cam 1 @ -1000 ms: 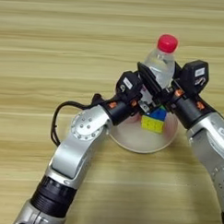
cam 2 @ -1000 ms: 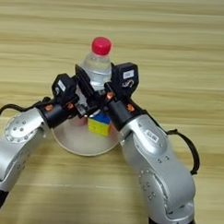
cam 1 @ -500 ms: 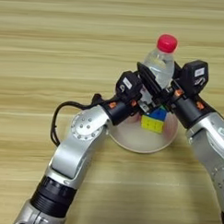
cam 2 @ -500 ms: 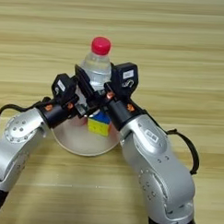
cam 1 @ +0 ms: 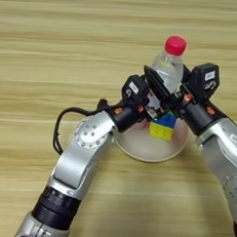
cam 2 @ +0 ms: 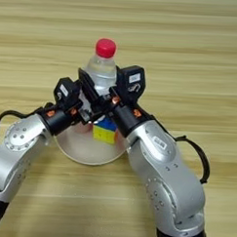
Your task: Move the objects on the table
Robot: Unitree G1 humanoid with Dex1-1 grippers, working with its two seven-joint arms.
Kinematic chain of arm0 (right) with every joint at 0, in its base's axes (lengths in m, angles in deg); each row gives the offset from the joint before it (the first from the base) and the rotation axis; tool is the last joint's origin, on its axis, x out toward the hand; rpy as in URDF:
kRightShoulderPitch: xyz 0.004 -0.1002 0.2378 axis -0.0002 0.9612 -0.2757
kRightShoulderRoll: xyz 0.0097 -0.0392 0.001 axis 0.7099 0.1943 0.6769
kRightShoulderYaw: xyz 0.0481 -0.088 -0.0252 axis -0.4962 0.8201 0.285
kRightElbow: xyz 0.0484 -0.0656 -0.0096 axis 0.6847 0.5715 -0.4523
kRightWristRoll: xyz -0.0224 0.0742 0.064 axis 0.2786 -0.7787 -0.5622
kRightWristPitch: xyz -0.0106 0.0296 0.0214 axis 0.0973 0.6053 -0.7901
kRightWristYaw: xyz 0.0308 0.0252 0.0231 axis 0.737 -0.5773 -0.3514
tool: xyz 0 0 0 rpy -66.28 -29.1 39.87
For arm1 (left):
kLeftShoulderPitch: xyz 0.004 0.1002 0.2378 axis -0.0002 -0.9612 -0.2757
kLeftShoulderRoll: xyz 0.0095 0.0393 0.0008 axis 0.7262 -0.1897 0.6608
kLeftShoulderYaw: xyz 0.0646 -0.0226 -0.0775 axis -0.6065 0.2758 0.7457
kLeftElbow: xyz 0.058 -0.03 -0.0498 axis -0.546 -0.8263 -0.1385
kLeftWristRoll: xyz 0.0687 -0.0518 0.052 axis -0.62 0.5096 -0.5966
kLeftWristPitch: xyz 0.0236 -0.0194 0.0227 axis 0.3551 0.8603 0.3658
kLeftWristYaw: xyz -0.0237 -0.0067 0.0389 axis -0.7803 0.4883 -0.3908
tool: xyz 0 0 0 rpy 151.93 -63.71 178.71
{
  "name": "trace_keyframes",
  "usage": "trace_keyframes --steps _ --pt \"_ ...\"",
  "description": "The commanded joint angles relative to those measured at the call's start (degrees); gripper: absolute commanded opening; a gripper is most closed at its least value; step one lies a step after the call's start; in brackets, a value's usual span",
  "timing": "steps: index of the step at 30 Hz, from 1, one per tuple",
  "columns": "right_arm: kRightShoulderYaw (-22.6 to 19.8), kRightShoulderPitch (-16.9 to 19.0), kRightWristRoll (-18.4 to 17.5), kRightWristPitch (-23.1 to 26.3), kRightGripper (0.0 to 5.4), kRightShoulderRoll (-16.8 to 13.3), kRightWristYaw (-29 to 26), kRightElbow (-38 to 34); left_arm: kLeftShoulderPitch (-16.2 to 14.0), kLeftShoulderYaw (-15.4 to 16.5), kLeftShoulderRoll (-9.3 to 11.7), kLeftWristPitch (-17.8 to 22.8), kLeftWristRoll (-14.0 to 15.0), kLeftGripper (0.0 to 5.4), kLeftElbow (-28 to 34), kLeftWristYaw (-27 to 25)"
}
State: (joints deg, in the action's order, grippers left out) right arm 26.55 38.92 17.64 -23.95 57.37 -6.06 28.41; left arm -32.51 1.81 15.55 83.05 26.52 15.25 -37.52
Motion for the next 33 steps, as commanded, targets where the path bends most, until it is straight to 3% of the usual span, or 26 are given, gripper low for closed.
trace_keyframes --steps 1,14,19,24,30,33 --pt "0.8 -0.1 0.9 -0.6 4.01 -0.7 -0.5 0.6 -0.1 1.5 -0.1 -0.3 1.1 3.33 -0.3 0.3" --pt "2.8 0.5 2.8 -3.5 5.36 -1.6 -1.9 1.7 0.1 2.3 -0.1 -0.4 1.2 3.16 -0.8 -0.2" --pt "5.3 1.8 0.7 -2.7 5.40 -2.2 -3.7 -0.7 0.4 3.1 0.0 -0.6 1.4 3.15 -1.5 -0.1" --pt "5.9 3.6 -5.3 -1.1 5.40 -1.5 -5.2 -4.1 0.7 3.5 0.0 -0.9 1.5 3.14 -2.0 0.1" --pt "5.4 2.7 -6.5 -3.4 5.40 -1.3 -5.0 -6.1 0.8 3.6 0.1 -1.3 1.5 3.14 -2.6 0.1" --pt "5.1 2.1 -5.0 -5.2 5.40 -1.4 -4.5 -6.8 0.8 3.8 0.1 -1.5 1.6 3.14 -2.8 0.0"
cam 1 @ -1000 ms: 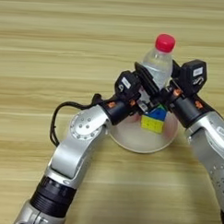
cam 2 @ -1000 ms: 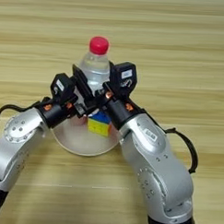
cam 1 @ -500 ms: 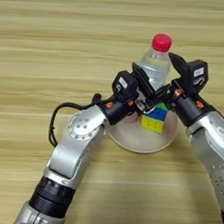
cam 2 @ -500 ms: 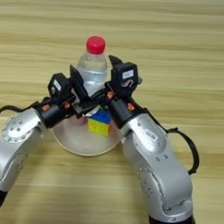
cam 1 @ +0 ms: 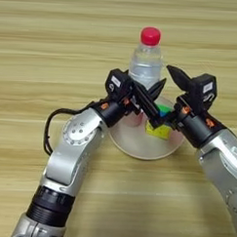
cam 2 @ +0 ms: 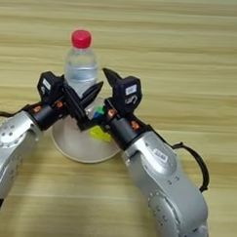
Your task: Move the objects on the table
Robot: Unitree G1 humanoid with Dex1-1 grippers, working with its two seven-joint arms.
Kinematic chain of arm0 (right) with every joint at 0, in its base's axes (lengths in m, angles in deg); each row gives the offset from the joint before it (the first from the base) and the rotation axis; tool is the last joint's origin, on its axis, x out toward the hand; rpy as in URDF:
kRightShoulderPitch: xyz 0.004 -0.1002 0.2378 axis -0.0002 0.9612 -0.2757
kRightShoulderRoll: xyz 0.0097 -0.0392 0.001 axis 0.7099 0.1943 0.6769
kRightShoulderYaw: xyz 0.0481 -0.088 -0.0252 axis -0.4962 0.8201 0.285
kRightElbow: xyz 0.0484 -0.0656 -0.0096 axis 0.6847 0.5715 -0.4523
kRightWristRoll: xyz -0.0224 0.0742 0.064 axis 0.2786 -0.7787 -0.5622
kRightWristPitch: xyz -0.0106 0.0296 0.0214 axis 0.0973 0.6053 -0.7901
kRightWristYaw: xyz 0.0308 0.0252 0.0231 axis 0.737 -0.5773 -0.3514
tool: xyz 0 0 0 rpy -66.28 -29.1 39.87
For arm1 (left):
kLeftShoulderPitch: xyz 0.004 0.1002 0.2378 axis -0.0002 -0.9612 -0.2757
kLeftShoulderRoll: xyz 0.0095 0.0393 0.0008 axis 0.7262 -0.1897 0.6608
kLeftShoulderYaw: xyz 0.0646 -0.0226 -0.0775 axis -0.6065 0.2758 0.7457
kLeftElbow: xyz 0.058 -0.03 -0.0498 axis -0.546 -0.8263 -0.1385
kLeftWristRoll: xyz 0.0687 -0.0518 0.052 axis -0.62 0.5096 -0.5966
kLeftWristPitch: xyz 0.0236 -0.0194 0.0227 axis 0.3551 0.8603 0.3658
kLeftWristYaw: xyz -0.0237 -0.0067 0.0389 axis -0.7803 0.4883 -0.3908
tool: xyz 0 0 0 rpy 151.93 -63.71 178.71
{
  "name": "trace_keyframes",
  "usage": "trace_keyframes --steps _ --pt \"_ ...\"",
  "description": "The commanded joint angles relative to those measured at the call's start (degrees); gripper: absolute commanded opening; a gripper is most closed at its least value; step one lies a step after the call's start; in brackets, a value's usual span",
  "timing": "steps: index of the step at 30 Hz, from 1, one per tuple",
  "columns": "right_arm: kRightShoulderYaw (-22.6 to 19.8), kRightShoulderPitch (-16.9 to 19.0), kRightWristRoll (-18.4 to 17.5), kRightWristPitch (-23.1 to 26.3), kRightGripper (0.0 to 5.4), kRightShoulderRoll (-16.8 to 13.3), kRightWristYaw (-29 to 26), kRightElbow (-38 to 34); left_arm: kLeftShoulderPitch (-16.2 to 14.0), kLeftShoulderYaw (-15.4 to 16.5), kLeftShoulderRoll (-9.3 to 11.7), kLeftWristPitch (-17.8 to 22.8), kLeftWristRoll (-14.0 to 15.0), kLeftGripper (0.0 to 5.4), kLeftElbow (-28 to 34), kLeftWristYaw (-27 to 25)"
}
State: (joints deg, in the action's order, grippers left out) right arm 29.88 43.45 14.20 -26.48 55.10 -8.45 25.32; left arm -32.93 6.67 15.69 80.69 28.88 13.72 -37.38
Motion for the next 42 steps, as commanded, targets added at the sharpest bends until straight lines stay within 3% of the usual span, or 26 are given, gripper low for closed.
trace_keyframes --steps 1,9,22,30,39,42 --pt "1.6 -2.7 -1.2 -3.1 5.40 0.8 -2.1 -3.8 1.3 -1.0 0.0 0.9 -0.7 3.14 -1.4 -0.2" --pt "0.0 -2.3 -0.5 -4.6 5.40 -1.0 -2.3 -5.6 1.6 -0.2 0.5 0.6 -0.4 3.13 -1.7 0.0" --pt "-6.9 -0.3 -1.1 -7.5 5.40 -3.9 -2.5 -6.2 2.3 2.3 1.3 0.8 0.2 3.13 -0.8 0.5" --pt "-11.9 1.7 -1.8 -10.9 5.40 -3.9 -2.8 -3.0 2.6 4.5 2.0 1.5 1.3 3.13 1.5 1.0" --pt "-13.8 2.1 -2.1 -12.6 5.40 -3.9 -2.6 -1.3 3.1 7.8 3.1 2.4 2.2 3.13 3.9 1.9" --pt "-14.6 1.9 -0.6 -13.8 5.40 -4.0 -2.3 0.0 3.1 9.1 3.6 2.3 2.5 3.13 3.9 2.2"
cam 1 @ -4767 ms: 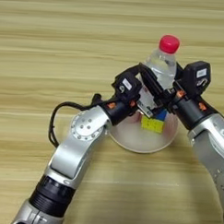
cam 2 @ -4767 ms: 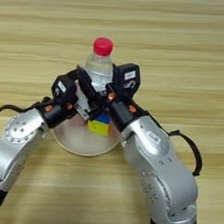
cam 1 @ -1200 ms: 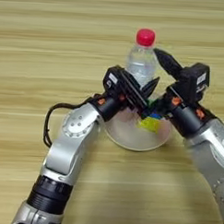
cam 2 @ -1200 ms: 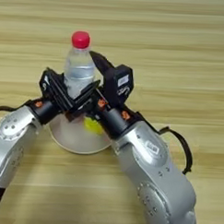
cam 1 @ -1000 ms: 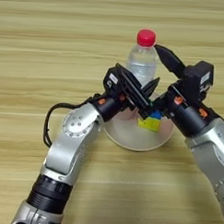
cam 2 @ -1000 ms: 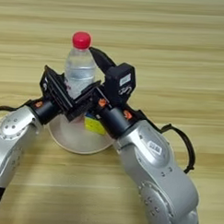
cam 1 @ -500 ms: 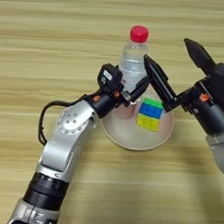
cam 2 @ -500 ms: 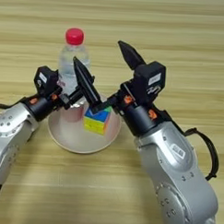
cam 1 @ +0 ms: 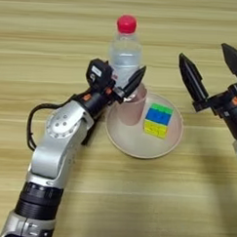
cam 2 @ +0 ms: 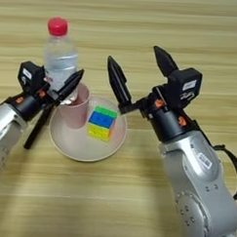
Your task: Move the objects on the table
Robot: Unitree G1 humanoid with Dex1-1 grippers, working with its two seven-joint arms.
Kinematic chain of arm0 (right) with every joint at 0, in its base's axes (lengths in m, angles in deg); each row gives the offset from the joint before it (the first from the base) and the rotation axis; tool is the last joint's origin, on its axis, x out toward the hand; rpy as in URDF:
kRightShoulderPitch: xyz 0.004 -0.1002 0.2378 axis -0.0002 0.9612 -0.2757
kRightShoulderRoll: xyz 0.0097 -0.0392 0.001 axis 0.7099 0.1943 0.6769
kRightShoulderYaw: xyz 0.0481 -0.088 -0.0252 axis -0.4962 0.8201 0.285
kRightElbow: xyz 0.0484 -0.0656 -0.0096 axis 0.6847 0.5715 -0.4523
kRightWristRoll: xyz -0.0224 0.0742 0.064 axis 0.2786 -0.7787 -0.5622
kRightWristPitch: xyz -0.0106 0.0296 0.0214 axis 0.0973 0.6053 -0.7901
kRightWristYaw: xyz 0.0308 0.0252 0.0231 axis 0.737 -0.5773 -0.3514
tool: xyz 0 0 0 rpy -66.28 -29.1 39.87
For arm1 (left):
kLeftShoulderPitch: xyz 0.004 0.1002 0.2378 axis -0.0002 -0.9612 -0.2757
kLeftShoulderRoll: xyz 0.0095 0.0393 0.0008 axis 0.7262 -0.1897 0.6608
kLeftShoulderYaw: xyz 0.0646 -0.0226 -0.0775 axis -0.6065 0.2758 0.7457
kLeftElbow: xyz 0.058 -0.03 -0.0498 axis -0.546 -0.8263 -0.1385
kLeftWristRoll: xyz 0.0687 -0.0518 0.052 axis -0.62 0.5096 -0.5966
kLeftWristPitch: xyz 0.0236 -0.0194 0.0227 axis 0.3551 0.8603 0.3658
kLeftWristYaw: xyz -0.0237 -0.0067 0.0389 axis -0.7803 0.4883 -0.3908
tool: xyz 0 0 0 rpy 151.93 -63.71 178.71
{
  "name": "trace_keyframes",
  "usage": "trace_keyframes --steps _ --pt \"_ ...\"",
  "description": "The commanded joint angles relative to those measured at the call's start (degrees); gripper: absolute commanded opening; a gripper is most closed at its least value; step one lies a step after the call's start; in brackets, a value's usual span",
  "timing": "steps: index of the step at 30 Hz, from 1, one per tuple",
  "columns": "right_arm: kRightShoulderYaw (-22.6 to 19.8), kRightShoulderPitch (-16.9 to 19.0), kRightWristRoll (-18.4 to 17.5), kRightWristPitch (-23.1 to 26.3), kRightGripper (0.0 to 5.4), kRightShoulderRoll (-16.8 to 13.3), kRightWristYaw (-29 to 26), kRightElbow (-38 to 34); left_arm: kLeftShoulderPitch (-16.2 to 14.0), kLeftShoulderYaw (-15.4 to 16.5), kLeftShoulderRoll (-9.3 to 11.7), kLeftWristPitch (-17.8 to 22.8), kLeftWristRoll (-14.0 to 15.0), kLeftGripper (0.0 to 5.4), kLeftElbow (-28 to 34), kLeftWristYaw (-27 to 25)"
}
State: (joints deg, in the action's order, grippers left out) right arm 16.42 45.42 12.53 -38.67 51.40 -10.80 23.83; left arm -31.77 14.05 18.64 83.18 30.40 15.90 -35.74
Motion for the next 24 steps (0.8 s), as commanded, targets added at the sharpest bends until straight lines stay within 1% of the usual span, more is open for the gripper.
trace_keyframes --steps 1,4,7,11,19,24 --pt "-1.5 -0.1 1.4 -2.0 5.40 -0.3 0.3 2.2 1.9 2.0 0.9 -0.2 1.1 3.13 1.7 0.7" --pt "-2.5 -0.4 2.7 -3.1 5.40 -0.1 1.2 4.4 1.9 2.7 1.3 -0.4 1.4 3.13 1.7 0.9" --pt "-3.5 -0.7 4.1 -4.4 5.40 0.2 1.8 7.0 1.8 4.4 2.0 -0.7 1.6 3.13 1.4 1.3" --pt "-4.2 -1.1 4.8 -6.0 5.40 0.6 2.2 9.2 1.6 7.0 2.8 -1.1 1.9 3.13 0.0 1.9" --pt "-4.9 -1.7 6.0 -8.1 5.40 1.1 2.1 11.8 0.2 10.2 3.3 -2.1 2.1 3.13 -1.3 2.3" --pt "-5.6 -2.3 7.8 -10.1 5.40 1.4 2.9 14.5 -0.1 11.8 3.6 -3.8 1.4 3.13 -4.7 2.6"
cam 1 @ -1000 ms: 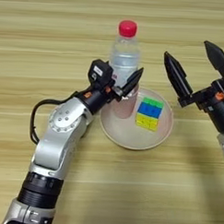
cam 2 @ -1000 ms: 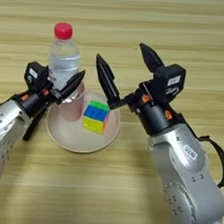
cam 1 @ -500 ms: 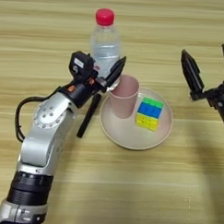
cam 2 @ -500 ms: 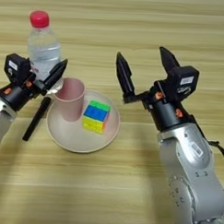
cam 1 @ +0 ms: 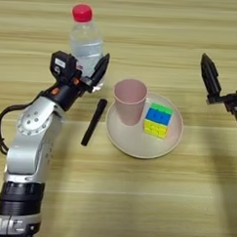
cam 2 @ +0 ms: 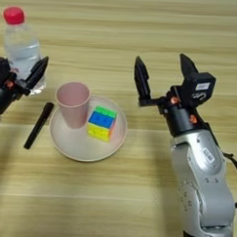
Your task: Move the objects on the table
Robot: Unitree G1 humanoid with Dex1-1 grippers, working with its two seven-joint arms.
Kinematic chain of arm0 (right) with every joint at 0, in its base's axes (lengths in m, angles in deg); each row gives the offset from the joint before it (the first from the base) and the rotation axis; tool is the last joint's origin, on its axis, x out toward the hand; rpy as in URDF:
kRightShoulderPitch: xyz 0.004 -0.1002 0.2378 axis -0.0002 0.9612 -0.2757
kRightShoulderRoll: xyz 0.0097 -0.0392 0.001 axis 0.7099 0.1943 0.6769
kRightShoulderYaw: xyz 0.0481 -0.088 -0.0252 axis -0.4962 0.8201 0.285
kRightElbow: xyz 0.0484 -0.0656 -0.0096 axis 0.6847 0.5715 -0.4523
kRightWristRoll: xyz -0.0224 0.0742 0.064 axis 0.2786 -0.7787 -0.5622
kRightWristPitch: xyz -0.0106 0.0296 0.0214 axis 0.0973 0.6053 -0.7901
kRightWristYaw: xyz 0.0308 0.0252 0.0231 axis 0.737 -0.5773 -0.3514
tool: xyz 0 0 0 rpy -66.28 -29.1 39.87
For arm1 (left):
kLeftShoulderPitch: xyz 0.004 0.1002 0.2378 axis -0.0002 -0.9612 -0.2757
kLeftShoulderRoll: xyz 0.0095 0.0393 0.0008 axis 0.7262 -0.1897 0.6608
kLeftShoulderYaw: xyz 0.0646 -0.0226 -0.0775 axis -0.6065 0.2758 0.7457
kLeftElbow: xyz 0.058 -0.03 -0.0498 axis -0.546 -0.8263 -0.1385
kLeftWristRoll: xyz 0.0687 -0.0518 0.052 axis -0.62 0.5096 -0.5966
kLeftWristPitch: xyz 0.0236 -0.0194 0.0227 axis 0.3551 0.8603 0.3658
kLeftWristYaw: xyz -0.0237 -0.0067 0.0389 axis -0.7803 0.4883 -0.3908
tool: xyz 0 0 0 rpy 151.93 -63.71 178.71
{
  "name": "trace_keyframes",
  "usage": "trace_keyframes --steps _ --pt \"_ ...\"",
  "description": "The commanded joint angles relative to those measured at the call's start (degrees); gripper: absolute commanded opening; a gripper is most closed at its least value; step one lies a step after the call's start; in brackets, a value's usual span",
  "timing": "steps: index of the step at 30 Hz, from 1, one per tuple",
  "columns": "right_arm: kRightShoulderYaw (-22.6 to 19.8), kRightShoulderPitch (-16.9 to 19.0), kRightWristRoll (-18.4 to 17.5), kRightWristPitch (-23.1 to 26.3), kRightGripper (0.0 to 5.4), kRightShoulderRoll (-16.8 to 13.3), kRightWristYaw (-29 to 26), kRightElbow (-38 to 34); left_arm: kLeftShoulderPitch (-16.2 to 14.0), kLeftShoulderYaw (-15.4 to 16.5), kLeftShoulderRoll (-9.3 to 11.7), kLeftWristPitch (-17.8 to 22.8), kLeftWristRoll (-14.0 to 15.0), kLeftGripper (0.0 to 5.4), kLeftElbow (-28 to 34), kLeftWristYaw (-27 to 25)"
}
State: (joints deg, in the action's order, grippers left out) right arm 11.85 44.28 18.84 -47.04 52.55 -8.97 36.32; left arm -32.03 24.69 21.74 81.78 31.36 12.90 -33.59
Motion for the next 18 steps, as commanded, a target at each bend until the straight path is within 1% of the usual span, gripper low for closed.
trace_keyframes --steps 1,7,11,16,18 --pt "-1.6 -1.2 2.1 -2.4 5.40 0.6 1.7 3.3 0.0 1.4 0.6 -3.0 0.1 3.13 -2.6 0.7" --pt "-3.0 -1.4 6.1 -7.0 5.40 2.1 4.7 11.2 -0.2 3.0 1.0 -5.5 -0.1 3.13 -6.3 1.2" --pt "-3.4 -1.7 5.9 -8.3 5.40 2.4 4.7 12.1 -0.4 3.6 1.1 -7.1 -0.4 3.13 -8.6 1.3" --pt "-3.5 -2.3 5.9 -8.5 5.40 2.3 4.7 12.2 -0.1 3.8 0.9 -9.0 -0.5 3.13 -12.1 1.6" --pt "-3.3 -2.4 6.1 -8.5 5.40 2.3 4.6 12.2 0.1 4.0 1.1 -10.0 -0.9 3.13 -13.9 1.9"
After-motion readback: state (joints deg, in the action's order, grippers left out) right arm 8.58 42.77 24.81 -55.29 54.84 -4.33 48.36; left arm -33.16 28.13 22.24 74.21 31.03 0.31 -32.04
